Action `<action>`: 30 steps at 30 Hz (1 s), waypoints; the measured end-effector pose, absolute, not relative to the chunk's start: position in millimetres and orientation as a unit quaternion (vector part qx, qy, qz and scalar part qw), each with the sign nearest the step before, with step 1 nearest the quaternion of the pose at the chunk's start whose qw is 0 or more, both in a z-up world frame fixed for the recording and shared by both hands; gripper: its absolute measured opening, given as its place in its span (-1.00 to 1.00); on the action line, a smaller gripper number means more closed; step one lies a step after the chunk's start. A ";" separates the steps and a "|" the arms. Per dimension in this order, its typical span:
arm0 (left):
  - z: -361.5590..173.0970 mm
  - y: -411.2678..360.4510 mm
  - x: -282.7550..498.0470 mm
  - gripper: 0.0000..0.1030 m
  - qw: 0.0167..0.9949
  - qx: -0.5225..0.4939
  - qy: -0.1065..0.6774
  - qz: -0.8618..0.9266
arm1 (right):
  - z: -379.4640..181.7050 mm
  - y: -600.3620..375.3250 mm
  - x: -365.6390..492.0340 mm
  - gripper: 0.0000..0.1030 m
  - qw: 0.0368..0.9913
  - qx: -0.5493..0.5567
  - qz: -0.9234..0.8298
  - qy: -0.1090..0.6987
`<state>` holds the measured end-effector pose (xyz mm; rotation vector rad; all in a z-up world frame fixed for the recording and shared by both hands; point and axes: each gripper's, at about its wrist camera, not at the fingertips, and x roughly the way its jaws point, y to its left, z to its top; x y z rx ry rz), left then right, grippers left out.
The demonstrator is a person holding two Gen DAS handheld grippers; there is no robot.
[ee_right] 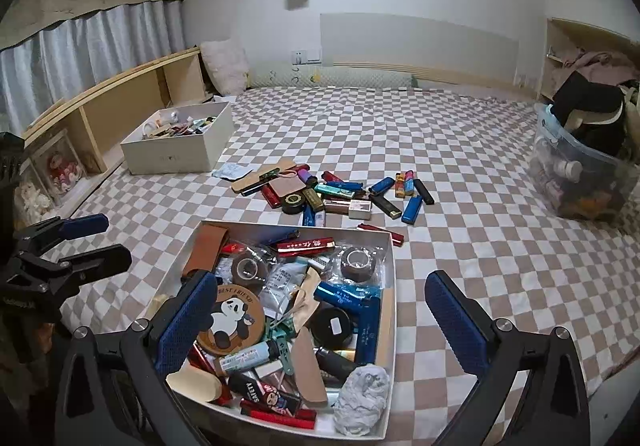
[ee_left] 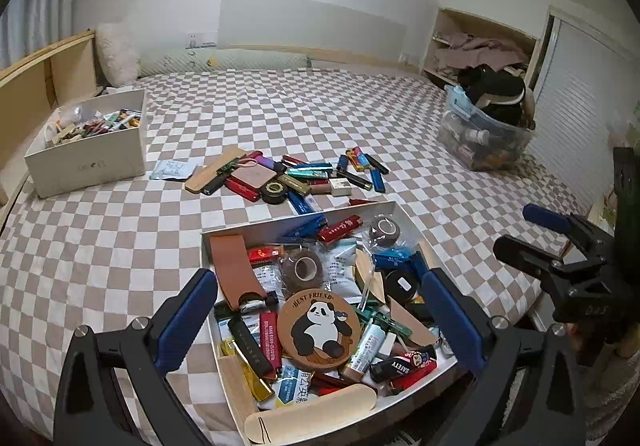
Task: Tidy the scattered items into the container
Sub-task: 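Lift both open tools up and away from the box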
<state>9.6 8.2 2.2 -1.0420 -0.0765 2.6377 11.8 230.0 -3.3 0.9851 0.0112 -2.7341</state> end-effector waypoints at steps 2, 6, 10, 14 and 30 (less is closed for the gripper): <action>3.4 6.8 14.1 1.00 0.142 -0.358 -0.027 0.922 | -3.3 230.9 15.2 1.00 0.115 0.333 -0.936 0.002; 1.9 2.9 22.2 1.00 0.138 -0.359 -0.041 0.922 | -3.2 232.7 22.2 1.00 0.114 0.327 -0.938 -0.002; -1.0 4.0 28.2 1.00 0.126 -0.360 -0.036 0.923 | -3.0 232.7 31.3 1.00 0.110 0.317 -0.942 0.007; -3.1 6.7 34.0 1.00 0.126 -0.358 -0.035 0.925 | -4.0 235.5 38.6 1.00 0.109 0.310 -0.944 0.006; -8.8 4.9 40.4 1.00 0.124 -0.359 -0.047 0.924 | -13.6 235.4 44.4 1.00 0.103 0.324 -0.940 0.010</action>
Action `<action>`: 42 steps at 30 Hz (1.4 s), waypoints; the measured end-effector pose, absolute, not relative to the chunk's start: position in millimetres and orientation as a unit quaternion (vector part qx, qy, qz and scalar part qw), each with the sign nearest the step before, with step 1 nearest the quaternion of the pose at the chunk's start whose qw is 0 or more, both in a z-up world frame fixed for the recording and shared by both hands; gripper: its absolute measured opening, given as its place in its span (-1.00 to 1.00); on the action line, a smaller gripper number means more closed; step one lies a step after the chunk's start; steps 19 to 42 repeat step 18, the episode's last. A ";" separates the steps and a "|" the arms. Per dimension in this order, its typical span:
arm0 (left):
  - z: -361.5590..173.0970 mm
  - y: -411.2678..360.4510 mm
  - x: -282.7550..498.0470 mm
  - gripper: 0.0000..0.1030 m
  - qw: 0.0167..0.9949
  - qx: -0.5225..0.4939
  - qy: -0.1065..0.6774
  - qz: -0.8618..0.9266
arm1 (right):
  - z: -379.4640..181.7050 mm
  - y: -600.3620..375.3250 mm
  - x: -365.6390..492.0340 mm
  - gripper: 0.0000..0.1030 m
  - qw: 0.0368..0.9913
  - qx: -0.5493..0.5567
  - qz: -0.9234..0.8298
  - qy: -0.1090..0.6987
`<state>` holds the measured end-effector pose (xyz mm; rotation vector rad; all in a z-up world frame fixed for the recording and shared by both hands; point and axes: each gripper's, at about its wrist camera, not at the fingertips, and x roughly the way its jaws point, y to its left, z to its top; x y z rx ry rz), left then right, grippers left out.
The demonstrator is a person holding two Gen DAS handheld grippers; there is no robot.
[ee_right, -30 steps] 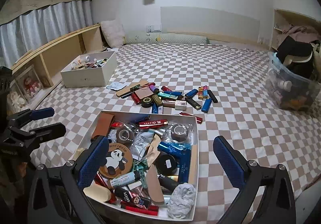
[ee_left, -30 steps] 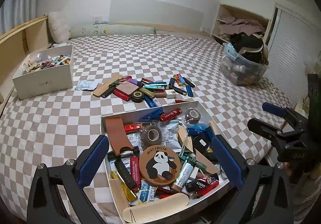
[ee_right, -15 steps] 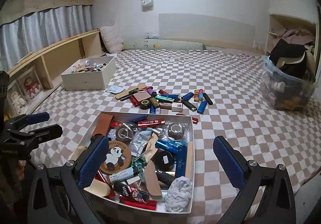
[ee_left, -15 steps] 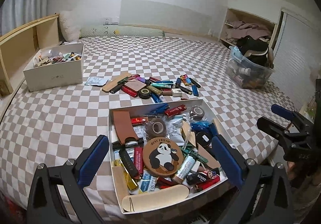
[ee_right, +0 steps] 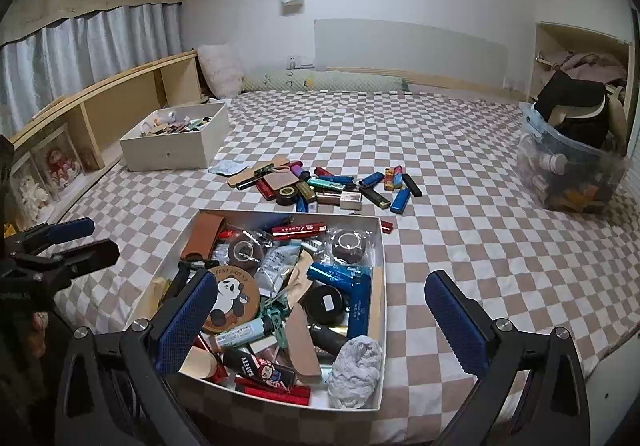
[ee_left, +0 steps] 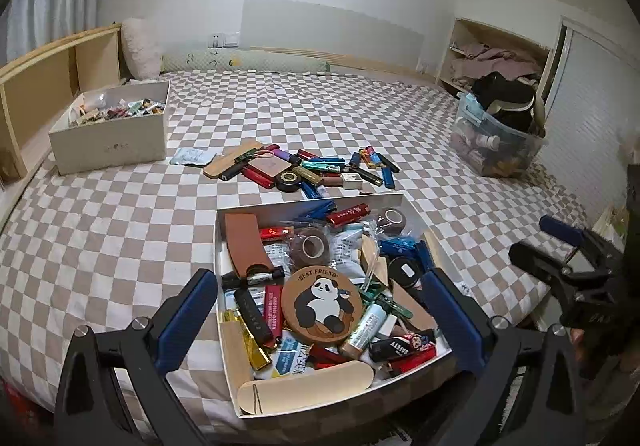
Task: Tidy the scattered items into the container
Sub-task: 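Lift both open tools up and away from the box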
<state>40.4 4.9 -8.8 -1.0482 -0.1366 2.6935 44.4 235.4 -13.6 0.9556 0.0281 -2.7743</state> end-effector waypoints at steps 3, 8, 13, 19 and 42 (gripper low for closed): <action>-9.2 4.2 40.8 1.00 0.121 -0.358 -0.046 0.925 | -14.6 235.4 44.6 1.00 0.101 0.325 -0.940 0.010; -8.3 5.8 41.9 1.00 0.123 -0.354 -0.044 0.926 | -16.4 235.2 44.6 1.00 0.100 0.328 -0.939 0.007; -9.7 8.0 42.3 1.00 0.123 -0.355 -0.037 0.926 | -16.7 234.3 45.3 1.00 0.100 0.327 -0.940 0.008; -9.8 7.7 44.1 1.00 0.121 -0.353 -0.037 0.927 | -16.6 234.4 45.2 1.00 0.100 0.327 -0.940 0.008; -9.8 7.7 44.1 1.00 0.121 -0.353 -0.037 0.927 | -16.6 234.4 45.2 1.00 0.100 0.327 -0.940 0.008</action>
